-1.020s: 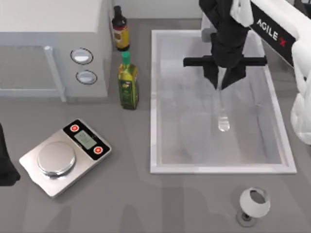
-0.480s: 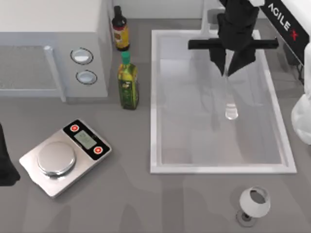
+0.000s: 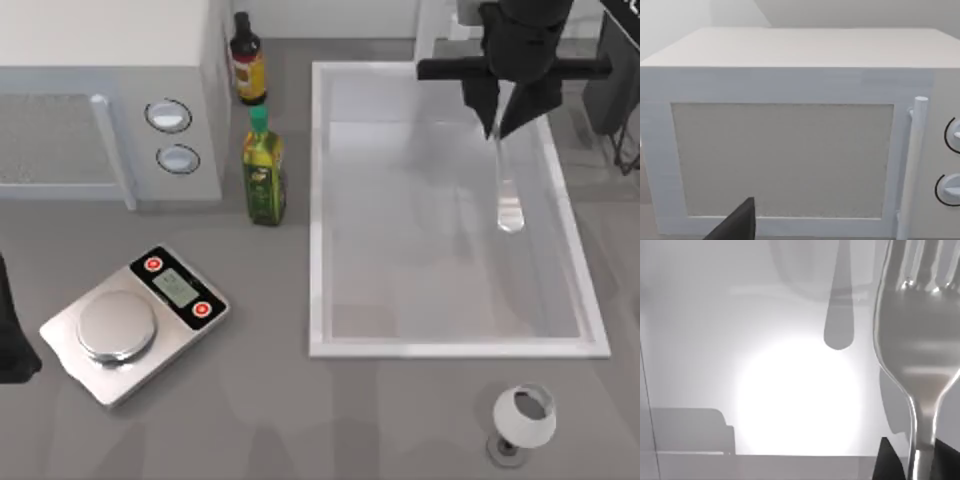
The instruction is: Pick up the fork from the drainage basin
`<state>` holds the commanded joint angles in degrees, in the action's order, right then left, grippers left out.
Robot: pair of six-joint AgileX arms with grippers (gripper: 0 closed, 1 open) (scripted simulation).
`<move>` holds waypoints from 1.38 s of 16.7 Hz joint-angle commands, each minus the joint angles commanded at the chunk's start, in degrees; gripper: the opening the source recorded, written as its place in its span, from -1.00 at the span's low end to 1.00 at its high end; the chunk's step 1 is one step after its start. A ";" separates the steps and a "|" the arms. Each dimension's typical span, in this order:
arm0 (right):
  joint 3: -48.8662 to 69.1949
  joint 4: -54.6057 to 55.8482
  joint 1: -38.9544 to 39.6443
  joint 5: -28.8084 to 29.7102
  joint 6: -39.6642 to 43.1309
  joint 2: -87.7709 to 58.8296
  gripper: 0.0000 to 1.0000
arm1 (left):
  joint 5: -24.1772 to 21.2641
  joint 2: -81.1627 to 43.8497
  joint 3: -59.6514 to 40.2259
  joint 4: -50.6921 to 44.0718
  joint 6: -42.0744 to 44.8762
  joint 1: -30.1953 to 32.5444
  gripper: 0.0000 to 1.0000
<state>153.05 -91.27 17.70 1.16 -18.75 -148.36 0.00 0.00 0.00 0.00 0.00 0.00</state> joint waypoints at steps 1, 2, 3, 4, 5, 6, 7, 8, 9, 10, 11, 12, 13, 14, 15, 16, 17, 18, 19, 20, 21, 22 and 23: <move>-4.23 0.87 -0.72 -0.08 0.74 3.06 -1.00 | 0.00 0.00 0.00 0.00 0.00 0.00 1.00; -8.90 1.78 -1.50 -0.18 1.53 6.32 -1.00 | 0.00 0.00 0.00 0.00 0.00 0.00 1.00; -13.88 2.73 -2.31 -0.27 2.35 9.73 -1.00 | 0.00 0.00 0.00 0.00 0.00 0.00 1.00; -19.00 3.68 -3.14 -0.37 3.20 13.21 -1.00 | 0.00 0.00 0.00 0.00 0.00 0.00 1.00; -24.15 4.63 -3.98 -0.47 4.05 16.72 -1.00 | 0.00 0.00 0.00 0.00 0.00 0.00 1.00; -29.19 5.57 -4.81 -0.56 4.90 20.18 -1.00 | 0.00 0.00 0.00 0.00 0.00 0.00 1.00; -34.00 6.47 -5.62 -0.66 5.73 23.53 -1.00 | 0.00 0.00 0.00 0.00 0.00 0.00 1.00; -38.38 7.31 -6.40 -0.75 6.52 26.69 -1.00 | 0.00 0.00 0.00 0.00 0.00 0.00 1.00; -42.23 8.08 -7.11 -0.84 7.24 29.62 -1.00 | 0.00 0.00 0.00 0.00 0.00 0.00 1.00; -45.52 8.78 -7.76 -0.91 7.91 32.28 -1.00 | 0.00 0.00 0.00 0.00 0.00 0.00 1.00; -48.15 9.37 -8.32 -0.98 8.47 34.55 -1.00 | 0.00 0.00 0.00 0.00 0.00 0.00 1.00; -50.19 9.85 -8.77 -1.03 8.93 36.41 -1.00 | 0.00 0.00 0.00 0.00 0.00 0.00 1.00; -51.65 10.20 -9.12 -1.07 9.28 37.81 -1.00 | 0.00 0.00 0.00 0.00 0.00 0.00 1.00; -52.45 10.40 -9.31 -1.10 9.48 38.58 -1.00 | 0.00 0.00 0.00 0.00 0.00 0.00 1.00; -52.66 10.46 -9.36 -1.10 9.53 38.79 -1.00 | 0.00 0.00 0.00 0.00 0.00 0.00 1.00; -52.66 10.46 -9.36 -1.10 9.53 38.79 -1.00 | 0.00 0.00 0.00 0.00 0.00 0.00 1.00; -52.66 10.46 -9.36 -1.10 9.53 38.79 -1.00 | 0.00 0.00 0.00 0.00 0.00 0.00 1.00; -52.54 10.32 -9.05 -1.07 9.43 38.59 -1.00 | 0.00 0.00 0.00 0.00 0.00 0.00 1.00; -52.70 10.48 -9.06 -1.07 9.43 38.58 -1.00 | 0.00 0.00 0.00 0.00 0.00 0.00 1.00; -53.44 11.21 -9.06 -1.07 9.43 38.52 -1.00 | 0.00 0.00 0.00 0.00 0.00 0.00 1.00; -54.75 12.52 -9.07 -1.07 9.42 38.38 -1.00 | 0.00 0.00 0.00 0.00 0.00 0.00 1.00; -56.56 14.43 -9.08 -1.07 9.41 38.13 -1.00 | 0.00 0.00 0.00 0.00 0.00 0.00 1.00; -58.71 16.94 -9.09 -1.07 9.39 37.83 -1.00 | 0.00 0.00 0.00 0.00 0.00 0.00 1.00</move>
<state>94.34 -74.33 8.61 0.08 -9.35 -110.54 0.00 0.00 0.00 0.00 0.00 0.00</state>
